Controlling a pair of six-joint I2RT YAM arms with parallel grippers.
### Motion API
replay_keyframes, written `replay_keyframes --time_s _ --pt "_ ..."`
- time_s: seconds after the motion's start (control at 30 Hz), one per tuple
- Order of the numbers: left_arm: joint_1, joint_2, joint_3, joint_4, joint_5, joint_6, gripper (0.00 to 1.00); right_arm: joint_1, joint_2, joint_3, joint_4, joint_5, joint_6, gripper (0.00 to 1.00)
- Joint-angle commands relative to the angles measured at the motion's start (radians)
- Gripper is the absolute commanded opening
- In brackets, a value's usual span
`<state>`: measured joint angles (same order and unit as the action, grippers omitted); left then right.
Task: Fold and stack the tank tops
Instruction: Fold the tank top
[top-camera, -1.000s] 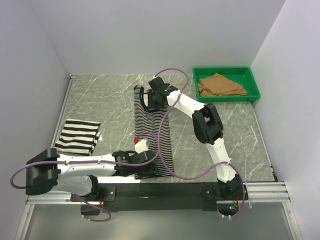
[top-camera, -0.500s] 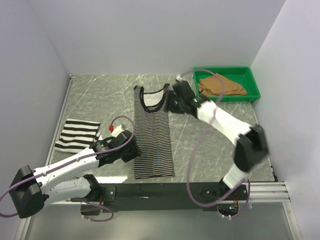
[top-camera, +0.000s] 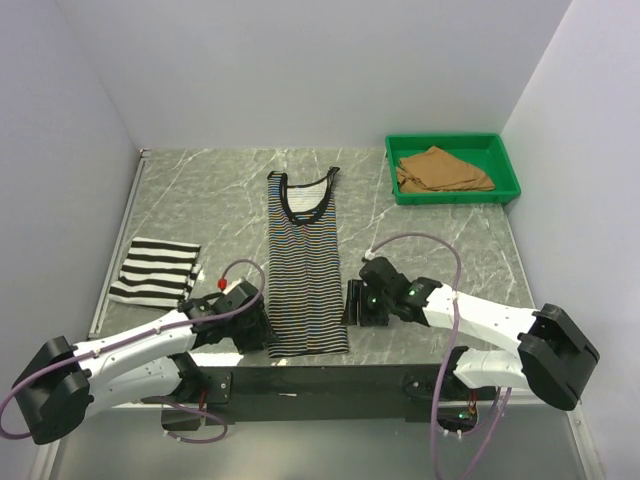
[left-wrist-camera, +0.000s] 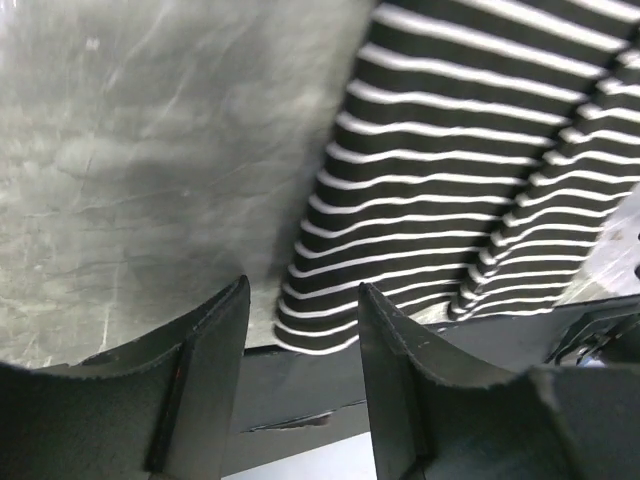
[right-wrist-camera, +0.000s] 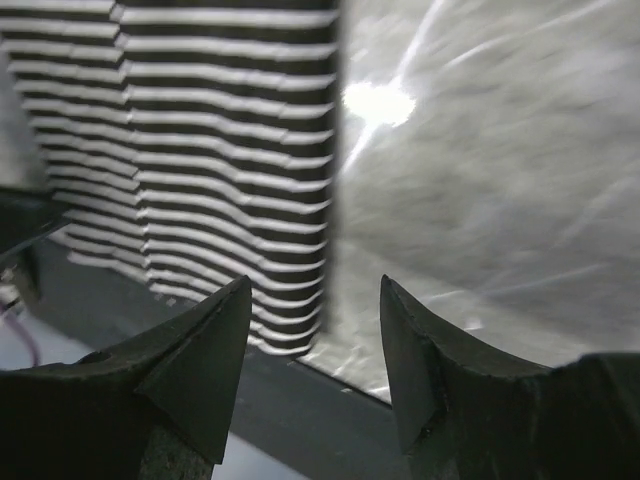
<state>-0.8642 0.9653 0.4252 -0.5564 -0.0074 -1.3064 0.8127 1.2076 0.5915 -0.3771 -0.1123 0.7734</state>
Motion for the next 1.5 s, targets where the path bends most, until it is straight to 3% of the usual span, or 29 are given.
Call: replay_keyframes --time_s 0.0,0.5,0.63,0.83,1.07,1.47 --pt "0.002 -0.026 -0.039 0.07 0.072 -0.025 0.52 0.037 -0.033 -0.03 0.13 -0.062 0.086 0.62" --pt "-0.128 -0.011 -0.085 0.038 0.052 -0.132 0.46 0.158 -0.002 -0.136 0.158 -0.069 0.224 0.58" --pt "-0.133 -0.016 -0.059 -0.013 0.011 -0.132 0.44 0.169 0.0 -0.148 0.158 -0.056 0.25 0.47" --pt "-0.131 -0.06 -0.013 -0.085 -0.068 -0.117 0.38 0.184 -0.003 -0.116 0.103 -0.004 0.233 0.39" --pt "-0.136 -0.145 0.032 -0.12 -0.109 -0.086 0.51 0.197 0.001 -0.102 0.092 0.011 0.231 0.41" --pt "-0.136 -0.034 -0.04 0.0 -0.107 -0.1 0.44 0.21 0.018 -0.107 0.101 0.016 0.242 0.4"
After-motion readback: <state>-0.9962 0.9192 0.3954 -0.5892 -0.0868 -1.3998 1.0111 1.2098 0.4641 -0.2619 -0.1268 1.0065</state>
